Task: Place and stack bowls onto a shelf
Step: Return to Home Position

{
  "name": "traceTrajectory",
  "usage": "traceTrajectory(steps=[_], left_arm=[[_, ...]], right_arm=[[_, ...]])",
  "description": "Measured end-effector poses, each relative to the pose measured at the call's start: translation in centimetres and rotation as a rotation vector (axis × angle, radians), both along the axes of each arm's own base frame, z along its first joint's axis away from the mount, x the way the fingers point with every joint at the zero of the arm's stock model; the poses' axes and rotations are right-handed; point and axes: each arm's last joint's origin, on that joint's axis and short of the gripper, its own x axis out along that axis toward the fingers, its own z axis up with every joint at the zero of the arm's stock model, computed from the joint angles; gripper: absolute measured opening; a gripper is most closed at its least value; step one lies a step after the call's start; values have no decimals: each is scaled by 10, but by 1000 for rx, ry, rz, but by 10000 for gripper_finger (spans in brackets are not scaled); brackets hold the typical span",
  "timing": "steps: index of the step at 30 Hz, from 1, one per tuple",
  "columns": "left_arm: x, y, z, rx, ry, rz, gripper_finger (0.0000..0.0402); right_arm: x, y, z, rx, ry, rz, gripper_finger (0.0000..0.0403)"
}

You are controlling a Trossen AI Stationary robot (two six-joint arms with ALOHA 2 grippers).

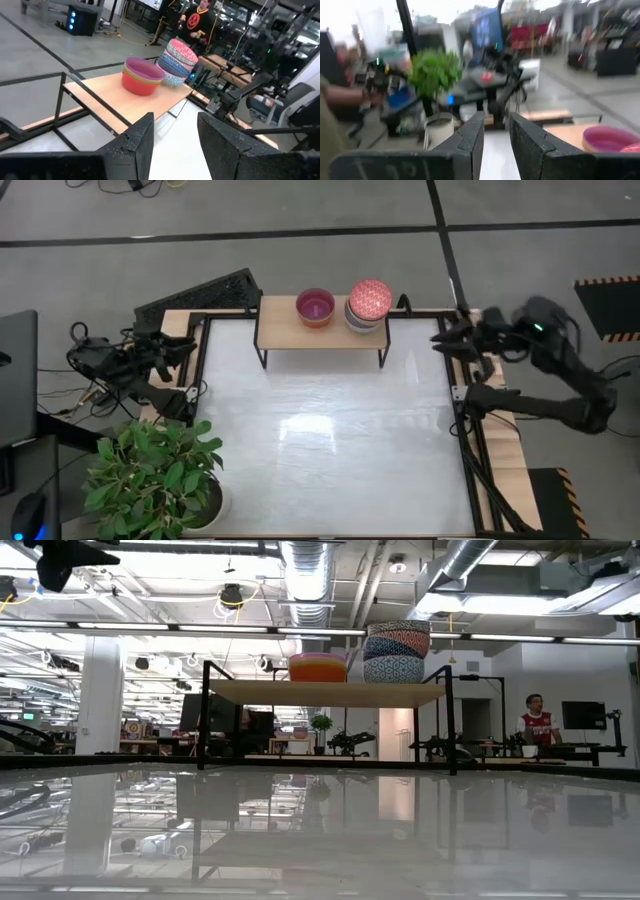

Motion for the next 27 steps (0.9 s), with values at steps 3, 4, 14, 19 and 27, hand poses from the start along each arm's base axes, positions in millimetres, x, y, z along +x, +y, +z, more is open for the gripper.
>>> traceTrajectory(steps=[3,4,14,19,27], left_arm=[[1,-1,2,-6,-24,-19,135],[2,-1,2,1,-25,-24,135],[17,-9,-8,1,-43,-48,135],[44,-23,-35,-1,-63,-81,135],[62,-35,-58,-25,-108,-198,135]], right_arm=[[-23,10,-18,24,-93,-55,119],[-31,13,-24,28,-122,-82,118],[-78,34,-81,72,-359,-139,119],[-63,28,-95,155,-319,-95,119],[-38,20,-124,249,-310,45,119]])
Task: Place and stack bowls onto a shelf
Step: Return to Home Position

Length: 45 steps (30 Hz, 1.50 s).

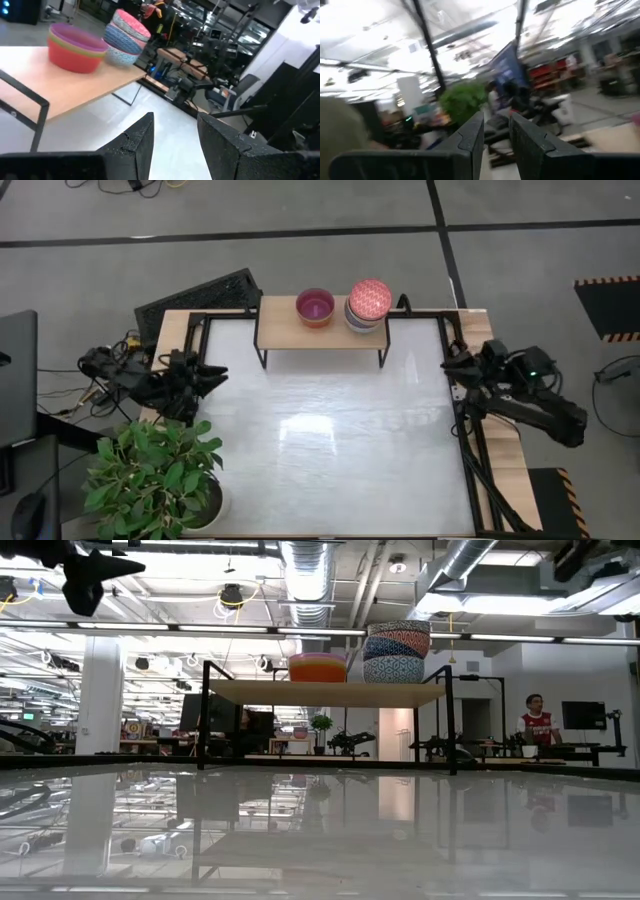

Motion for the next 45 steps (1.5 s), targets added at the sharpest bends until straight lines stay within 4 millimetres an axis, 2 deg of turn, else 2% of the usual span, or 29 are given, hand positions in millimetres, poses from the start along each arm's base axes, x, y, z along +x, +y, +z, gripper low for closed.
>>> traceTrajectory(steps=[7,15,20,23,27,38,41,45], left_arm=[[1,-2,-5,36,20,26,135],[0,-4,-12,41,83,-17,135],[0,-5,-15,45,104,-32,135],[0,-5,-15,71,111,-25,135],[-1,-3,-18,99,147,46,135],[-5,2,-36,61,234,203,135],[2,-2,-49,61,213,225,135],[15,-13,-76,6,171,145,135]], right_arm=[[23,0,-41,26,-17,107,119],[39,10,-80,12,-23,77,119],[41,14,-86,-7,-51,-93,119],[40,17,-87,-79,-87,-143,119],[40,20,-88,-164,-83,-152,119],[44,21,-96,-220,11,-152,119],[44,21,-97,-237,18,-156,119],[46,22,-103,-242,76,-145,119]])
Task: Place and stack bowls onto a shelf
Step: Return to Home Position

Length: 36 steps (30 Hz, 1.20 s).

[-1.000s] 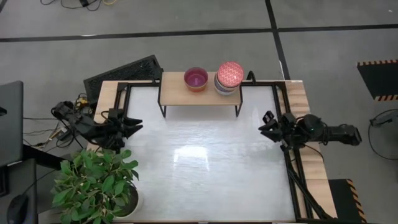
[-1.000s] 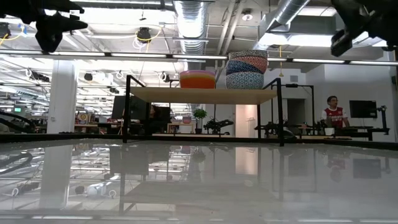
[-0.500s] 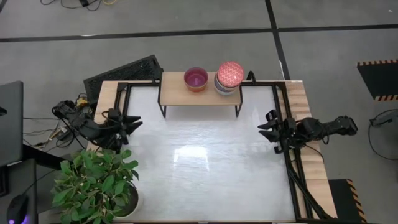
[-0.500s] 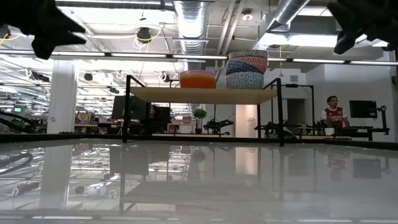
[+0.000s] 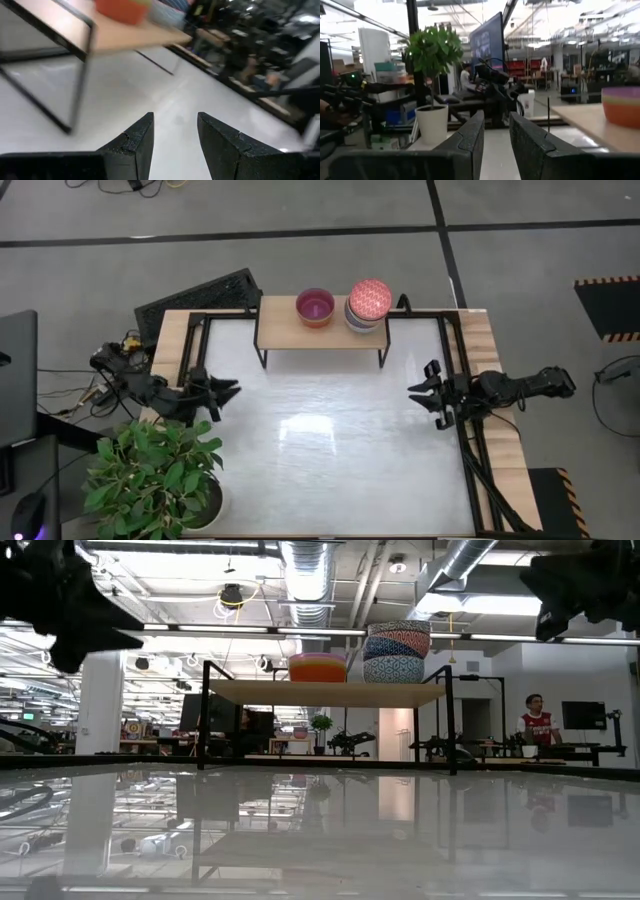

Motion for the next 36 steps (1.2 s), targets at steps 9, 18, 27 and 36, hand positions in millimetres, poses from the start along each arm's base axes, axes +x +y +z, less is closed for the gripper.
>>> traceTrajectory(steps=[9,18,27,36], left_arm=[[11,-13,-34,-35,-135,-87,135],[12,-16,-32,-65,-154,-259,135],[16,-10,-31,-20,-152,-339,135],[21,0,-31,-32,-144,-385,135]], right_arm=[[0,0,1,4,-10,2,119],[-2,2,4,3,-51,93,119],[-1,2,2,-12,-26,119,119],[-1,0,3,-10,-40,136,119]])
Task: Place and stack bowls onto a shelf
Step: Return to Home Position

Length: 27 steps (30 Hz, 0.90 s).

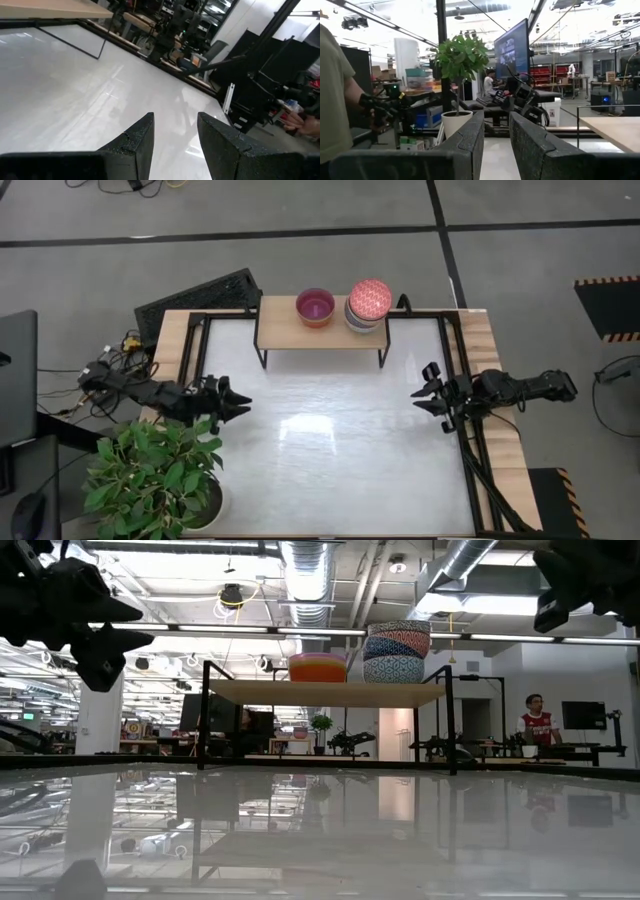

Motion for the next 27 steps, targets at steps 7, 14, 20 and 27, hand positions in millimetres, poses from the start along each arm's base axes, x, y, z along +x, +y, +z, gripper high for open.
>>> traceTrajectory(steps=[7,14,20,27], left_arm=[[2,9,-1,8,13,15,135],[3,16,-1,-1,14,42,135],[3,17,-1,-9,14,51,135],[3,19,-1,5,10,136,135]], right_arm=[[1,-1,-2,-5,21,-6,119],[3,-5,-7,-11,77,-51,119],[4,-9,-12,-10,125,-90,119],[5,-10,-14,-19,147,-109,119]])
